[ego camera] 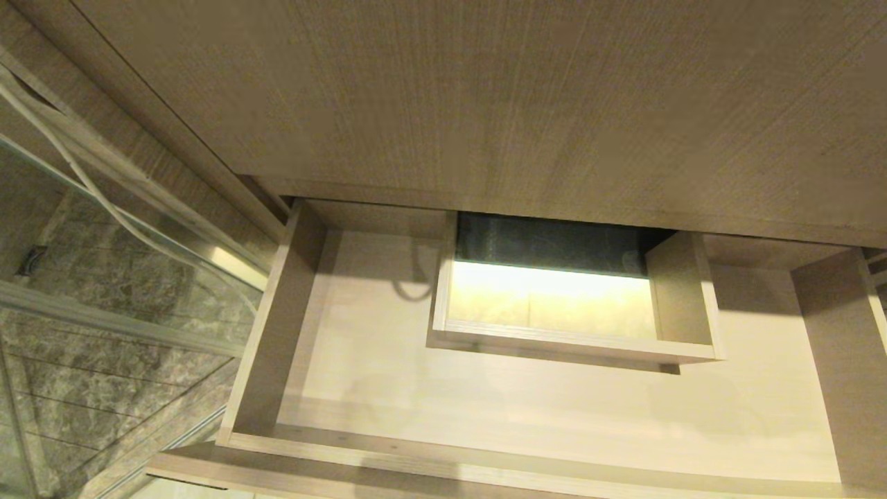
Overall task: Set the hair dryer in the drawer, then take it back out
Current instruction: Pick up the hairdryer
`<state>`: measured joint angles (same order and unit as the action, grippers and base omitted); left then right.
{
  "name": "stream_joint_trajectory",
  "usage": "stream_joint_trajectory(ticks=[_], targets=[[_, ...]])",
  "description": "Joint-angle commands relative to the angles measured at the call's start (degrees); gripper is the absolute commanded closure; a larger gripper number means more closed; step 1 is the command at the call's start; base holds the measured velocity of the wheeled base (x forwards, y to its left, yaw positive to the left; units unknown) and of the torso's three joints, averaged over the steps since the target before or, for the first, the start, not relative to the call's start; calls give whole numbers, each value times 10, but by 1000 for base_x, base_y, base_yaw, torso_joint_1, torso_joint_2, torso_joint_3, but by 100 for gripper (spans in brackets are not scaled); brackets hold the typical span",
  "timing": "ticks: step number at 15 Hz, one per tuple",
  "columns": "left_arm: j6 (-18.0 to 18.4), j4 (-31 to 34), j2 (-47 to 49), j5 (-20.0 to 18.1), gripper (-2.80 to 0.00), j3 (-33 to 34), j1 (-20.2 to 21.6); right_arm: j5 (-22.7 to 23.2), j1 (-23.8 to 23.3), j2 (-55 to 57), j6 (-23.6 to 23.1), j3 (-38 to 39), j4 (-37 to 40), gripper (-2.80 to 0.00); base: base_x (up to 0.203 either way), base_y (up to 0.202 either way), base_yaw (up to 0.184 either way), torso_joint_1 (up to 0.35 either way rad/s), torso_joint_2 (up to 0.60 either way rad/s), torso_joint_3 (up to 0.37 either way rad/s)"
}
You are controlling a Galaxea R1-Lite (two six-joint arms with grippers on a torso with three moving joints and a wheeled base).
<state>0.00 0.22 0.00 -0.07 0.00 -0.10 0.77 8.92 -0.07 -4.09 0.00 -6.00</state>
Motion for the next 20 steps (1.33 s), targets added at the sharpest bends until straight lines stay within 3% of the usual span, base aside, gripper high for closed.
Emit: stream_joint_trajectory(ticks=[1,20], targets=[[0,0,0,0,0,1,0,1,0,-22,-1,23,0,0,0,0,0,0,0,0],[2,0,0,0,0,0,0,0,0,-22,3,23,0,0,0,0,0,0,0,0]])
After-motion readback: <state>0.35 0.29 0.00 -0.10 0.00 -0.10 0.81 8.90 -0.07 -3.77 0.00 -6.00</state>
